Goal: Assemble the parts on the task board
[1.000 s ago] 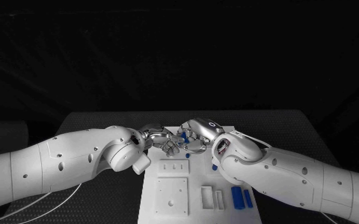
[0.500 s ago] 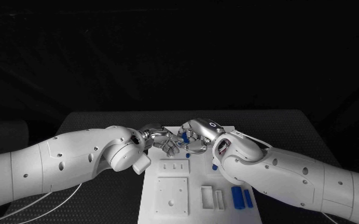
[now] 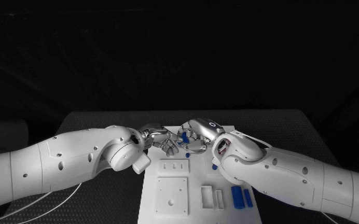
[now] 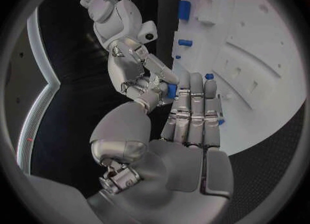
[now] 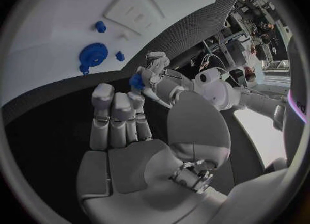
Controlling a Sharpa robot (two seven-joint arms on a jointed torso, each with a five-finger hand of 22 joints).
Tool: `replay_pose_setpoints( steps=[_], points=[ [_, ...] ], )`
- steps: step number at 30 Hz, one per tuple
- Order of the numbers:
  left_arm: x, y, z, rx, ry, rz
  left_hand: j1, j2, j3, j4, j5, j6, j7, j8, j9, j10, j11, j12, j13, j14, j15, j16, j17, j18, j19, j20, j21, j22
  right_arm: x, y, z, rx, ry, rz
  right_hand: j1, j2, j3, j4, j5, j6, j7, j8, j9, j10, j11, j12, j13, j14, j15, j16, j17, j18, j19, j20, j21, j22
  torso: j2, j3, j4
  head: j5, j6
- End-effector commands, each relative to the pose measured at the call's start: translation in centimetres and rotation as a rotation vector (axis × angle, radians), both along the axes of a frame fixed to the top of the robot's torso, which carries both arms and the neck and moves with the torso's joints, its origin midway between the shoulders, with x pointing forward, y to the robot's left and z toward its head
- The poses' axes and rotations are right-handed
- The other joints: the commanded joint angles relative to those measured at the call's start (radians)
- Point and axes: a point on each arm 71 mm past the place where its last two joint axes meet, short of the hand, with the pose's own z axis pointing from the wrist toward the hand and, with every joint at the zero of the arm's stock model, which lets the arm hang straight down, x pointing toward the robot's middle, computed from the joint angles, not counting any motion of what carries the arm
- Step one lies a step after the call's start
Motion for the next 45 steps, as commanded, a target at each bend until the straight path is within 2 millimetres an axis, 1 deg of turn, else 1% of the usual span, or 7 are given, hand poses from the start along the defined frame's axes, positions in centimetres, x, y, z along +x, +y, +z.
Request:
replay_pose_setpoints(
  steps=[1, 8, 16, 19, 34, 41, 45],
  points=[
    [0.08, -0.22, 0.37, -0.017, -0.015, 0.004, -0.023, 0.003, 0.002, -0.011, 0.027, 0.021, -0.014, 0.005, 0.001, 0.010, -0.001, 0.004, 0.005, 0.000, -0.003, 0.009, -0.001, 0.007, -0.003, -0.007, 0.004, 0.015, -0.16, 0.10, -0.40, -0.021, 0.020, 0.013, -0.004, 0.009, 0.005, 0.001, 0.004, 0.073, 0.033, 0.006, 0.010, 0.007, 0.001, -0.005, -0.001, 0.007, -0.003, -0.002, -0.001, 0.028, 0.004, -0.004, 0.001, 0.007, 0.001, 0.0001, 0.0002, 0.000, -0.001],
    [0.07, -0.14, 0.31, 0.017, -0.023, 0.003, -0.050, 0.006, 0.009, -0.031, 0.068, 0.041, -0.022, 0.012, 0.005, 0.024, -0.008, 0.013, 0.017, 0.009, -0.010, 0.027, 0.002, 0.007, 0.002, -0.012, 0.011, 0.016, -0.12, 0.07, -0.43, -0.022, 0.020, 0.010, -0.004, 0.009, 0.005, 0.001, 0.004, 0.073, 0.033, 0.006, 0.010, 0.008, 0.001, -0.006, -0.001, 0.007, -0.003, -0.002, -0.001, 0.028, 0.005, -0.004, 0.001, 0.007, 0.000, 0.0006, 0.0001, 0.001, -0.002],
    [0.07, -0.14, 0.35, 0.036, -0.040, -0.001, -0.088, 0.004, 0.017, -0.061, 0.212, 0.077, -0.036, 0.024, 0.012, 0.053, -0.024, 0.038, 0.041, 0.026, -0.027, 0.071, 0.012, 0.002, 0.013, -0.027, 0.030, 0.019, -0.07, 0.07, -0.49, -0.025, 0.023, 0.010, -0.004, 0.008, 0.006, 0.000, 0.004, 0.073, 0.033, 0.006, 0.010, 0.008, 0.001, -0.006, -0.001, 0.007, -0.003, -0.002, -0.001, 0.029, 0.005, -0.004, 0.000, 0.007, 0.000, 0.0004, -0.0009, 0.000, -0.004],
    [0.04, -0.18, 0.37, 0.036, -0.043, -0.001, -0.090, 0.000, 0.018, -0.062, 0.229, 0.082, -0.038, 0.025, 0.013, 0.055, -0.026, 0.043, 0.046, 0.026, -0.030, 0.080, 0.014, 0.001, 0.013, -0.030, 0.035, 0.019, -0.08, 0.09, -0.50, -0.025, 0.023, 0.010, -0.005, 0.008, 0.006, 0.000, 0.004, 0.073, 0.033, 0.006, 0.010, 0.008, 0.002, -0.006, -0.001, 0.007, -0.003, -0.002, -0.001, 0.029, 0.005, -0.004, 0.000, 0.007, 0.000, 0.0005, -0.0005, -0.001, -0.004],
    [0.16, -0.02, 0.41, 0.067, -0.070, -0.003, -0.086, -0.019, 0.019, -0.060, 0.232, 0.097, -0.044, 0.029, 0.018, 0.064, -0.032, 0.059, 0.059, 0.033, -0.037, 0.100, 0.018, -0.001, 0.019, -0.038, 0.048, 0.020, -0.07, 0.04, -0.63, -0.029, 0.026, 0.005, -0.005, 0.009, 0.007, 0.000, 0.004, 0.074, 0.033, 0.006, 0.010, 0.008, 0.001, -0.006, -0.001, 0.008, -0.003, -0.002, -0.001, 0.029, 0.005, -0.004, 0.000, 0.007, -0.001, 0.0002, -0.0009, -0.002, -0.005],
    [0.16, 0.01, 0.38, 0.080, -0.074, -0.006, -0.088, -0.025, 0.015, -0.059, 0.232, 0.123, -0.055, 0.039, 0.026, 0.083, -0.046, 0.088, 0.079, 0.051, -0.053, 0.135, 0.030, -0.002, 0.035, -0.052, 0.074, 0.022, 0.03, -0.14, -0.68, -0.023, 0.031, 0.000, -0.006, 0.007, 0.008, -0.001, 0.004, 0.074, 0.033, 0.005, 0.010, 0.008, 0.002, -0.006, -0.001, 0.008, -0.003, -0.003, -0.001, 0.029, 0.005, -0.003, 0.000, 0.007, 0.000, 0.0002, -0.0005, -0.003, -0.005],
    [0.17, -0.01, 0.37, 0.088, -0.078, -0.009, -0.087, -0.024, 0.013, -0.060, 0.237, 0.135, -0.060, 0.043, 0.034, 0.088, -0.052, 0.108, 0.092, 0.054, -0.061, 0.158, 0.043, -0.005, 0.035, -0.058, 0.088, 0.023, 0.18, -0.27, -0.76, -0.004, 0.049, -0.004, -0.013, -0.014, 0.007, 0.000, 0.008, 0.058, 0.038, -0.006, 0.004, -0.003, 0.006, -0.015, -0.004, 0.003, 0.001, -0.008, -0.003, 0.029, 0.001, -0.002, -0.005, 0.006, -0.001, 0.0002, -0.0012, -0.002, -0.005]
  ],
)
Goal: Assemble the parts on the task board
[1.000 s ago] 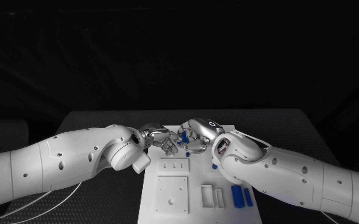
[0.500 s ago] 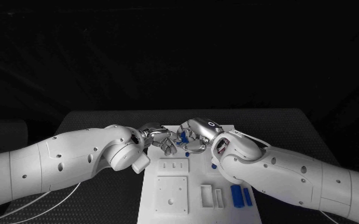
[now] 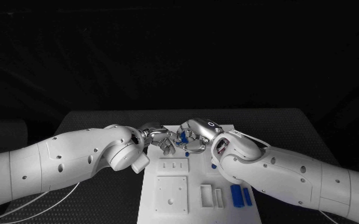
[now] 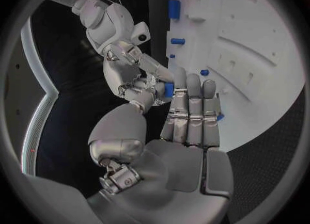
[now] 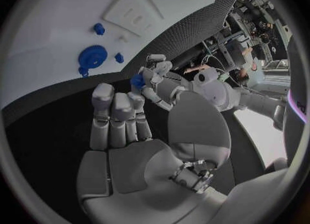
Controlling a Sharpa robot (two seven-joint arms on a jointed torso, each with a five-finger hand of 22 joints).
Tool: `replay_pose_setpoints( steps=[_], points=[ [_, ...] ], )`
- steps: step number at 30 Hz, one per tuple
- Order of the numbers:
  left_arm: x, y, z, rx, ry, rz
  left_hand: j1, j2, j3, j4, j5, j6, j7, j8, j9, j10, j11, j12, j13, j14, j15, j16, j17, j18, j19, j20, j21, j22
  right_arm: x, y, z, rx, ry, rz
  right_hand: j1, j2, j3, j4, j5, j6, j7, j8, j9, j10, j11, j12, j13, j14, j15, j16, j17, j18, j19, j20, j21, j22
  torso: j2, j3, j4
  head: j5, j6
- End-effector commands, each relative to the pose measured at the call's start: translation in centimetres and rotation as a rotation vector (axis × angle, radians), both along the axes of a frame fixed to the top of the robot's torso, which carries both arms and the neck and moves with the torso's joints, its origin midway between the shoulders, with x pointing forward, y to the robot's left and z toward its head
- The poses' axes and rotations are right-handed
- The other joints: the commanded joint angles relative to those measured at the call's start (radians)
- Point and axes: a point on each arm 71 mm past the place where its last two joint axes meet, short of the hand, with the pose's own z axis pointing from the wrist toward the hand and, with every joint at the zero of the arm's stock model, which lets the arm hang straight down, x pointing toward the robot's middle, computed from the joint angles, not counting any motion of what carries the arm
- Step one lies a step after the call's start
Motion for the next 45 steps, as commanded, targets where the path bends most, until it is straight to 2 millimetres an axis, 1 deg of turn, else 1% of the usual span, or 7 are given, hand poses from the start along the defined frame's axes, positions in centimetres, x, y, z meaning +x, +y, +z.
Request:
replay_pose_setpoints(
  steps=[1, 3, 16, 27, 39, 41, 45],
  points=[
    [0.2, 0.0, 0.3, 0.014, -0.030, 0.000, 0.008, -0.003, -0.005, -0.001, 0.008, 0.063, -0.054, 0.006, 0.009, 0.010, -0.007, 0.022, 0.013, 0.002, -0.012, 0.023, 0.012, 0.002, 0.009, -0.032, 0.019, 0.023, 0.2, -0.4, -0.5, -0.003, 0.040, -0.005, -0.014, -0.028, -0.003, 0.002, 0.017, 0.048, 0.043, -0.014, 0.001, -0.012, 0.007, -0.013, -0.005, -0.006, 0.005, -0.011, -0.002, 0.028, -0.004, -0.003, -0.007, 0.006, 0.000, 0.0001, -0.0008, 0.002, 0.000],
    [0.2, 0.0, 0.3, 0.019, -0.033, 0.001, 0.009, -0.003, -0.006, -0.001, 0.010, 0.067, -0.056, 0.006, 0.015, 0.007, -0.010, 0.039, 0.024, 0.000, -0.017, 0.039, 0.020, 0.000, 0.007, -0.037, 0.031, 0.023, 0.2, -0.4, -0.5, -0.002, 0.042, -0.004, -0.028, -0.054, -0.014, 0.005, 0.028, 0.031, 0.049, -0.025, -0.004, -0.023, 0.013, -0.022, -0.008, -0.014, 0.009, -0.017, -0.004, 0.028, -0.011, -0.002, -0.012, 0.005, 0.000, -0.0002, -0.0001, 0.001, 0.000],
    [0.4, 0.5, 0.3, 0.067, -0.058, 0.008, 0.001, -0.001, -0.010, -0.001, 0.029, 0.099, -0.075, 0.012, 0.078, -0.019, -0.043, 0.214, 0.162, 0.006, -0.059, 0.161, 0.069, -0.006, 0.011, -0.079, 0.143, 0.022, 0.4, -1.7, -0.6, 0.036, 0.061, -0.012, -0.057, -0.105, -0.092, 0.016, 0.056, -0.027, 0.070, -0.060, -0.019, -0.055, 0.032, -0.044, -0.027, -0.036, 0.028, -0.029, -0.002, 0.028, -0.031, -0.003, -0.028, 0.005, 0.000, 0.0002, -0.0005, 0.002, 0.003],
    [0.6, 0.7, 0.3, 0.157, -0.116, -0.017, 0.007, -0.004, -0.006, 0.000, 0.014, 0.102, -0.080, -0.003, 0.098, -0.020, -0.052, 0.266, 0.209, 0.027, -0.083, 0.219, 0.078, -0.002, 0.028, -0.101, 0.205, 0.023, 0.8, -5.7, 0.4, 0.109, 0.052, -0.079, -0.097, -0.105, -0.192, 0.035, 0.144, -0.079, 0.092, -0.084, -0.024, -0.083, 0.054, -0.042, -0.041, -0.060, 0.049, -0.034, 0.001, 0.028, -0.054, -0.001, -0.043, 0.009, -0.001, 0.0004, -0.0007, 0.008, 0.001],
    [0.1, 0.0, -0.3, 0.390, -0.261, -0.072, 0.019, -0.014, -0.006, 0.001, 0.013, 0.110, -0.091, -0.028, 0.114, 0.006, -0.067, 0.353, 0.285, 0.062, -0.130, 0.318, 0.089, 0.008, 0.062, -0.137, 0.301, 0.019, 4.8, -11.1, 5.2, 0.314, 0.096, -0.226, -0.097, -0.099, -0.206, 0.055, 0.168, -0.082, 0.093, -0.083, -0.022, -0.092, 0.055, -0.046, -0.056, -0.074, 0.050, -0.043, -0.002, 0.028, -0.068, -0.002, -0.056, 0.008, -0.011, 0.0030, -0.0064, 0.013, -0.013],
    [-0.3, -0.2, -0.8, 0.438, -0.272, -0.084, 0.021, -0.017, -0.007, 0.002, 0.013, 0.113, -0.094, -0.031, 0.116, 0.016, -0.071, 0.370, 0.299, 0.076, -0.139, 0.335, 0.091, 0.012, 0.074, -0.144, 0.317, 0.019, 5.8, -12.1, 6.0, 0.370, 0.121, -0.256, -0.097, -0.096, -0.206, 0.056, 0.173, -0.088, 0.094, -0.085, -0.021, -0.114, 0.060, -0.067, -0.072, -0.102, 0.056, -0.069, -0.014, 0.027, -0.096, 0.005, -0.080, 0.002, -0.015, 0.0031, -0.0074, 0.015, -0.017],
    [-0.7, -0.6, -1.5, 0.493, -0.277, -0.102, 0.023, -0.023, -0.009, 0.002, 0.025, 0.121, -0.101, -0.035, 0.120, 0.045, -0.079, 0.412, 0.330, 0.110, -0.154, 0.373, 0.097, 0.020, 0.105, -0.159, 0.353, 0.019, 7.6, -14.0, 6.7, 0.446, 0.140, -0.327, -0.098, -0.088, -0.207, 0.049, 0.184, -0.099, 0.111, -0.085, -0.017, -0.181, 0.075, -0.146, -0.141, -0.183, 0.071, -0.171, -0.073, 0.015, -0.194, 0.048, -0.175, -0.032, -0.023, 0.0050, -0.0076, 0.019, -0.031]
  ],
)
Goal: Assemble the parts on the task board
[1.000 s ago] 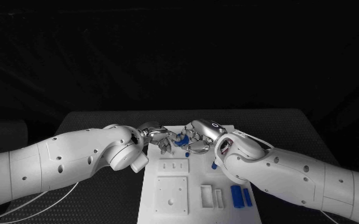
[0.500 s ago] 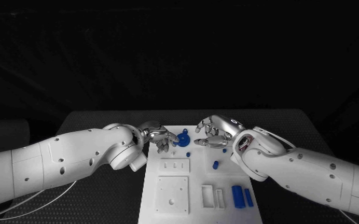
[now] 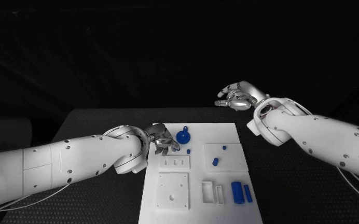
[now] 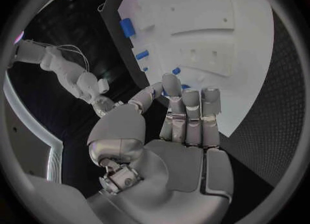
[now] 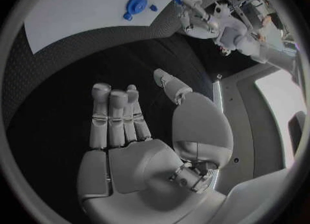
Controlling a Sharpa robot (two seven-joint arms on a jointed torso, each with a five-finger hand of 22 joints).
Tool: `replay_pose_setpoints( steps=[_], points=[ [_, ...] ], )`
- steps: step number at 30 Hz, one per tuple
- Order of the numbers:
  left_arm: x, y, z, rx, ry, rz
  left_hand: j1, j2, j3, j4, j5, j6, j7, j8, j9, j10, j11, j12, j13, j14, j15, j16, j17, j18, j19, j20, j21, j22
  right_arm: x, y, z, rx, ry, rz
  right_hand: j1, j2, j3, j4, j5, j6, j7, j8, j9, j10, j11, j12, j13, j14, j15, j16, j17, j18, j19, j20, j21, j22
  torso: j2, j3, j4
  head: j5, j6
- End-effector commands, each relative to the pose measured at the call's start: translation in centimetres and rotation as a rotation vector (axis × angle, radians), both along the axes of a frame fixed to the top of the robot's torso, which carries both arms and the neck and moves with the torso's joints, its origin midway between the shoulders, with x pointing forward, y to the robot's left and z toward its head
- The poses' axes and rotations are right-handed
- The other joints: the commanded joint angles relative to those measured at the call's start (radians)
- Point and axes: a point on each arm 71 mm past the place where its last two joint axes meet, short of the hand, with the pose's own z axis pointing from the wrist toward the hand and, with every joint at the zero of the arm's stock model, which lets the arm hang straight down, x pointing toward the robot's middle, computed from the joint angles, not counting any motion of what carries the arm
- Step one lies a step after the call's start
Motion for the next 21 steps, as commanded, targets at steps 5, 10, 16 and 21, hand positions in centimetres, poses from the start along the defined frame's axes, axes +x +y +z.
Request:
replay_pose_setpoints(
  steps=[5, 10, 16, 21],
  points=[
    [-0.3, -0.3, -0.6, 0.127, -0.066, 0.000, 0.005, -0.005, 0.007, -0.001, 0.043, 0.103, -0.082, -0.003, 0.016, 0.015, -0.019, 0.052, 0.039, 0.093, -0.067, 0.044, 0.006, 0.026, 0.032, -0.142, 0.042, 0.017, 2.3, -2.3, 0.2, 0.166, 0.045, -0.078, 0.003, 0.022, -0.014, -0.018, 0.025, -0.012, 0.018, -0.003, 0.007, -0.056, 0.015, -0.074, -0.095, -0.060, 0.020, -0.103, -0.065, 0.032, -0.074, 0.049, -0.099, -0.036, -0.019, 0.0048, 0.0004, 0.009, -0.027],
    [-0.8, -0.3, -1.7, 0.128, -0.045, 0.010, -0.011, -0.006, 0.012, -0.007, 0.129, 0.125, -0.092, 0.003, 0.026, 0.014, -0.028, 0.087, 0.064, 0.107, -0.075, 0.070, 0.007, 0.029, 0.046, -0.143, 0.051, 0.017, 3.3, -3.1, -0.1, 0.165, 0.044, -0.114, 0.004, 0.029, -0.022, -0.025, 0.035, -0.017, 0.022, -0.002, 0.008, -0.068, 0.021, -0.085, -0.139, -0.076, 0.028, -0.127, -0.084, 0.034, -0.099, 0.069, -0.130, -0.044, -0.032, 0.0095, 0.0036, 0.014, -0.047],
    [-1.1, -0.3, -2.4, 0.130, -0.012, 0.011, -0.018, -0.047, 0.127, 0.018, 0.011, 0.146, -0.100, 0.008, 0.035, 0.008, -0.033, 0.113, 0.079, 0.110, -0.080, 0.086, 0.002, 0.033, 0.054, -0.141, 0.052, 0.014, 3.8, -3.1, -0.3, 0.165, 0.050, -0.123, 0.005, 0.033, -0.026, -0.029, 0.047, -0.024, 0.026, -0.003, 0.007, -0.081, 0.026, -0.088, -0.173, -0.092, 0.034, -0.139, -0.095, 0.038, -0.116, 0.083, -0.146, -0.044, -0.041, 0.0133, 0.0049, 0.019, -0.060],
    [-1.2, -0.4, -2.8, 0.138, 0.001, 0.013, -0.067, -0.028, 0.165, 0.022, 0.008, 0.158, -0.101, 0.012, 0.042, 0.009, -0.038, 0.129, 0.084, 0.114, -0.083, 0.099, -0.002, 0.034, 0.062, -0.141, 0.061, 0.018, 4.2, -3.0, -0.5, 0.162, 0.061, -0.131, 0.003, 0.034, -0.029, -0.030, 0.054, -0.030, 0.030, -0.004, 0.006, -0.094, 0.030, -0.090, -0.196, -0.108, 0.041, -0.148, -0.103, 0.039, -0.132, 0.093, -0.159, -0.044, -0.047, 0.0157, 0.0070, 0.022, -0.072]
  ],
)
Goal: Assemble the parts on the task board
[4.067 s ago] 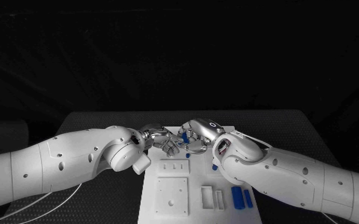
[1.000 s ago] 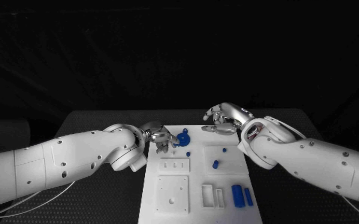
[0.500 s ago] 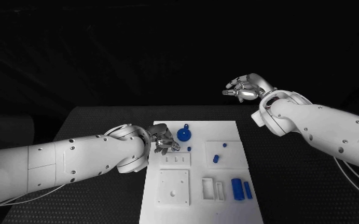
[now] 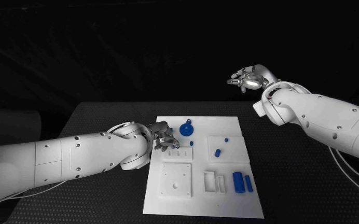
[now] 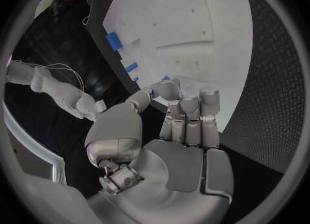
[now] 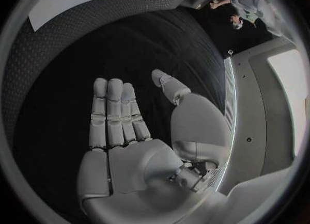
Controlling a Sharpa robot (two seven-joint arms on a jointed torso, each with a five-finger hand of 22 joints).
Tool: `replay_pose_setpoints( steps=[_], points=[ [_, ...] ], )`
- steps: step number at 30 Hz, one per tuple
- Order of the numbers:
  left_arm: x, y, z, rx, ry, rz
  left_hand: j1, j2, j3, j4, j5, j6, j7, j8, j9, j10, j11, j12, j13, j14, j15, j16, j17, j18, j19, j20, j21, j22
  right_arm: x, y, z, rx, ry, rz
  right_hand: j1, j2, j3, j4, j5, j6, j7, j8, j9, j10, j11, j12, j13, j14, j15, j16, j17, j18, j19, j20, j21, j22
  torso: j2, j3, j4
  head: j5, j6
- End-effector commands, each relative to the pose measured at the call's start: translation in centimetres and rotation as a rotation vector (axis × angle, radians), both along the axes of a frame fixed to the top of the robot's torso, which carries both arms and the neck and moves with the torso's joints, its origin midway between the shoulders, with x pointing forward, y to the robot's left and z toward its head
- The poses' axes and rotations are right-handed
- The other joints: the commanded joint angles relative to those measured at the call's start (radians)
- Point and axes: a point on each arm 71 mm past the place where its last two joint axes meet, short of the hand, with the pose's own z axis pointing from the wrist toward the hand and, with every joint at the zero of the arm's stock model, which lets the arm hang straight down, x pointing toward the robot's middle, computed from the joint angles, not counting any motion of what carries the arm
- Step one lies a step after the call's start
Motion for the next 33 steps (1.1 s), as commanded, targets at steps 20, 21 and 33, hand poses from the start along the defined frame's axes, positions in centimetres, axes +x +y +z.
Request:
replay_pose_setpoints(
  steps=[20, 21, 33],
  points=[
    [-0.3, -0.7, -3.3, -0.042, 0.108, 0.093, -0.100, 0.052, 0.058, -0.013, -0.032, 0.154, -0.102, 0.010, 0.012, -0.015, -0.022, 0.029, 0.006, 0.081, -0.080, 0.027, -0.010, 0.022, 0.008, -0.118, 0.018, 0.019, 0.9, 0.5, -0.4, 0.030, 0.035, 0.010, -0.004, 0.010, -0.003, -0.007, 0.022, -0.025, 0.024, 0.001, -0.003, -0.064, 0.029, -0.082, -0.205, -0.123, 0.066, -0.090, -0.101, 0.001, -0.137, 0.056, -0.114, -0.017, -0.012, 0.0106, -0.0011, 0.001, -0.024],
    [-0.3, -0.7, -3.3, -0.042, 0.109, 0.092, -0.100, 0.052, 0.058, -0.013, -0.032, 0.154, -0.102, 0.010, 0.012, -0.015, -0.022, 0.029, 0.006, 0.081, -0.080, 0.027, -0.010, 0.022, 0.008, -0.118, 0.018, 0.019, 0.9, 0.5, -0.4, 0.030, 0.035, 0.010, -0.004, 0.010, -0.003, -0.007, 0.022, -0.025, 0.024, 0.001, -0.003, -0.064, 0.029, -0.082, -0.205, -0.123, 0.066, -0.090, -0.101, 0.001, -0.137, 0.056, -0.114, -0.017, -0.012, 0.0106, -0.0012, 0.001, -0.024],
    [-0.4, -1.3, -3.8, -0.037, 0.110, 0.079, -0.102, 0.052, 0.062, -0.016, -0.033, 0.154, -0.102, 0.010, 0.013, -0.015, -0.022, 0.031, 0.006, 0.081, -0.081, 0.028, -0.011, 0.023, 0.008, -0.118, 0.019, 0.019, 0.8, 0.8, -0.4, 0.031, 0.039, 0.019, -0.003, 0.013, -0.004, -0.007, 0.046, -0.026, 0.024, 0.003, -0.004, -0.065, 0.030, -0.079, -0.232, -0.128, 0.069, -0.088, -0.113, 0.002, -0.145, 0.062, -0.122, -0.015, -0.011, 0.0082, 0.0008, -0.002, -0.025]
  ],
)
